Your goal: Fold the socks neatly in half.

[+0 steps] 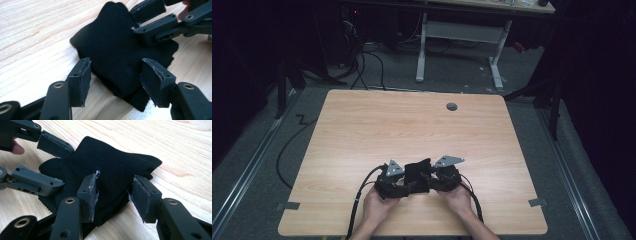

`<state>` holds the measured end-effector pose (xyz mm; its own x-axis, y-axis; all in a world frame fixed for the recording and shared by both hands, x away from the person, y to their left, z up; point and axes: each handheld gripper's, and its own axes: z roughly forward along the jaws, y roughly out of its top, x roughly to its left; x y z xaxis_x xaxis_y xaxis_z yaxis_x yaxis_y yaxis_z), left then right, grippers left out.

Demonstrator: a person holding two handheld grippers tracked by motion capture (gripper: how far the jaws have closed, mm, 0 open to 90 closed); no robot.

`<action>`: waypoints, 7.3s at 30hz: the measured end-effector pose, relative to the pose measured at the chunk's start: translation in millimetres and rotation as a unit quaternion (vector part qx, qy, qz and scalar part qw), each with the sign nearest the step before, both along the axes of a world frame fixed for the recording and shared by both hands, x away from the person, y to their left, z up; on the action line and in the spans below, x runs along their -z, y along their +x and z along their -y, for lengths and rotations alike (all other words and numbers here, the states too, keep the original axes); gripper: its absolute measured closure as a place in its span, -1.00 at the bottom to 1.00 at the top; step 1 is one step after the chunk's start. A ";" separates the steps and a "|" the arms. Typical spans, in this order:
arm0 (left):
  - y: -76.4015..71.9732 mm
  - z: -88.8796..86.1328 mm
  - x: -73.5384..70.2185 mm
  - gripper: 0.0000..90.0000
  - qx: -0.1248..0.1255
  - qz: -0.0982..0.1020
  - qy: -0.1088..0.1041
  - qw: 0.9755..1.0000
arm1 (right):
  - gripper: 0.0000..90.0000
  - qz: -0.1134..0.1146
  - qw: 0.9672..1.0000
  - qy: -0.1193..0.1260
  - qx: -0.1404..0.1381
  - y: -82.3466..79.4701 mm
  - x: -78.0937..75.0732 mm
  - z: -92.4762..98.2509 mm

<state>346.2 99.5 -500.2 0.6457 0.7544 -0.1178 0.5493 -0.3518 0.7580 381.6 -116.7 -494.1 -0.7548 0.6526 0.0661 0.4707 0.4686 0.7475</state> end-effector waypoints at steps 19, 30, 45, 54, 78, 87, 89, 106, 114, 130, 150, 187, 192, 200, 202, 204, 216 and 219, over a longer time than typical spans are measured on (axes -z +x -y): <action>19.8 4.8 3.6 0.06 -0.008 0.007 -0.015 1.000 | 0.22 0.019 0.999 -0.022 0.040 9.0 0.6 2.7; 36.8 12.5 3.5 0.07 -0.010 0.004 -0.020 1.000 | 0.23 0.012 0.997 -0.006 0.077 20.3 2.7 10.9; 49.1 18.7 1.4 -0.03 -0.020 0.001 -0.030 0.999 | 0.22 0.007 0.996 -0.010 0.093 38.6 0.4 14.9; 46.1 17.2 -2.1 -0.10 -0.009 0.005 -0.028 1.000 | 0.22 0.013 0.996 -0.011 0.085 43.1 -0.9 11.1; 30.2 -0.7 -25.1 -0.15 -0.016 0.044 -0.022 0.999 | 0.17 0.031 0.994 0.039 0.094 29.9 -25.2 34.7; 25.7 -10.0 -29.6 -0.18 -0.024 0.055 -0.025 0.998 | 0.19 0.042 0.994 0.034 0.100 24.6 -29.1 44.4; 24.7 -12.2 -30.4 -0.18 -0.025 0.056 -0.025 0.998 | 0.19 0.044 0.993 0.037 0.101 24.3 -29.5 47.2; 18.6 -31.2 -36.7 -0.20 -0.039 0.061 -0.037 0.997 | 0.17 0.044 0.991 0.053 0.113 17.9 -29.7 69.6; 15.7 -37.7 -39.0 -0.20 -0.042 0.061 -0.039 0.996 | 0.16 0.047 0.990 0.060 0.118 15.1 -30.9 80.9; 6.8 -57.8 -42.8 -0.19 -0.060 0.069 -0.045 0.995 | 0.17 0.044 0.988 0.066 0.133 9.3 -28.3 98.6; -6.3 -95.3 -31.9 -0.19 -0.097 0.057 -0.078 0.991 | 0.17 0.039 0.985 0.072 0.154 0.4 -24.6 120.8; 3.8 -116.9 -9.1 -0.19 -0.155 0.029 -0.042 0.987 | 0.13 0.018 0.978 0.048 0.202 -3.6 0.7 161.9; 5.4 -122.1 -7.4 -0.20 -0.170 0.030 -0.037 0.984 | 0.12 0.017 0.977 0.043 0.209 -2.3 1.2 163.7; 7.2 -128.0 -4.3 -0.20 -0.189 0.034 -0.026 0.981 | 0.11 0.024 0.976 0.032 0.213 0.4 3.3 168.0; 7.8 -128.8 -3.9 -0.20 -0.194 0.036 -0.021 0.980 | 0.10 0.018 0.975 0.031 0.218 0.2 3.5 168.0; 8.4 -129.3 -3.7 -0.20 -0.197 0.038 -0.016 0.980 | 0.09 0.019 0.975 0.025 0.221 0.7 4.3 168.6; 12.4 -127.7 1.4 -0.24 -0.209 0.041 0.039 0.976 | 0.03 0.024 0.969 -0.005 0.245 3.2 13.7 173.3; 14.5 -128.3 4.2 -0.28 -0.215 0.035 0.050 0.975 | 0.01 0.023 0.969 -0.008 0.246 3.5 14.5 173.9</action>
<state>360.8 227.8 -504.4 0.2713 0.9625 0.0027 0.6103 -0.1742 0.7728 385.1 -290.6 -508.6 -0.3547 0.9346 0.0275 0.6063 0.2075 0.7677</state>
